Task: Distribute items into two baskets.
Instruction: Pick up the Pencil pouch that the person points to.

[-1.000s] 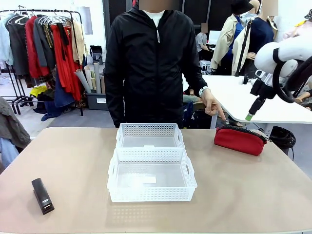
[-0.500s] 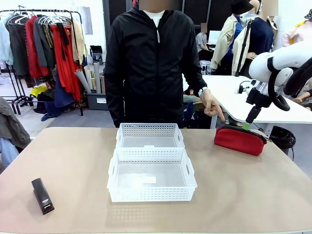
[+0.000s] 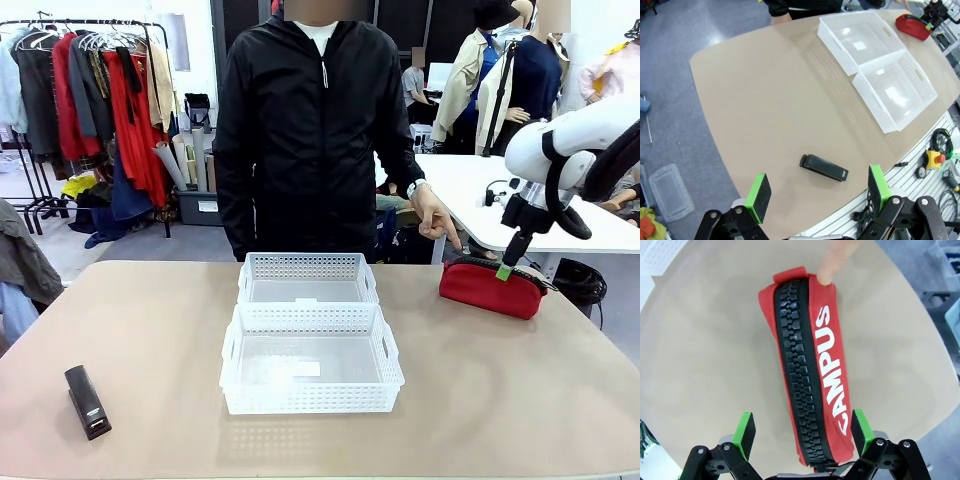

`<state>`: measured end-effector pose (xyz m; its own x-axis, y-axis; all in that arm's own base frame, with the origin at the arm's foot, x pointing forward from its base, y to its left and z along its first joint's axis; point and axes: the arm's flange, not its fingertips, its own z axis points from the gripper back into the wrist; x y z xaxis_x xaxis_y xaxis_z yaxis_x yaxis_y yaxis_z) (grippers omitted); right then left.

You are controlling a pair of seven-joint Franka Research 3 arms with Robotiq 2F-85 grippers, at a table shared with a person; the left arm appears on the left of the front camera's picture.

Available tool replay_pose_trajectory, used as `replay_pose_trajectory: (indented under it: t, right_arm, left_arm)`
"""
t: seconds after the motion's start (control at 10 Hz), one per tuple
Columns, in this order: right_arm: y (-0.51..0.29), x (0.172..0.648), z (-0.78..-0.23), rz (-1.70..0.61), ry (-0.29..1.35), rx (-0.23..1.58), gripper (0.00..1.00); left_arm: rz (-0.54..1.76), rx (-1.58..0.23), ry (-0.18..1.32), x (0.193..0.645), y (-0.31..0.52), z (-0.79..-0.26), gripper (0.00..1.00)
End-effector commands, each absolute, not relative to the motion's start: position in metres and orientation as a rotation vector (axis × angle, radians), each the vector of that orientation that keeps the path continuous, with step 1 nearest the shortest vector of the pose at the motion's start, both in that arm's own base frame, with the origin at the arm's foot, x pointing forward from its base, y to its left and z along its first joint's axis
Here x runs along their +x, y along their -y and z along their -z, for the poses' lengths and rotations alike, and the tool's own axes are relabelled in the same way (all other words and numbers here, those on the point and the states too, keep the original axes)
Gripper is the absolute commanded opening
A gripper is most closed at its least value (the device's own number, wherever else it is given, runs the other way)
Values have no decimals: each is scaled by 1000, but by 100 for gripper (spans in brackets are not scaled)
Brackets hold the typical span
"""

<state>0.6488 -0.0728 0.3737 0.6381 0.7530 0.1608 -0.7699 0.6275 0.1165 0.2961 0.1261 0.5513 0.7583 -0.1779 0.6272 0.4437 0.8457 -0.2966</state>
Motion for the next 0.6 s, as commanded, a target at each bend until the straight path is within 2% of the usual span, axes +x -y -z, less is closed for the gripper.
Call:
replay_pose_trajectory:
  t: [0.0, 0.5]
  right_arm:
    - [75, 648, -364, -891, 97, 151, 100]
    - [71, 652, -334, -911, 60, 141, 100]
  left_arm:
    - [361, -463, 634, 296, -125, -551, 100]
    - [361, -463, 634, 296, -125, -551, 100]
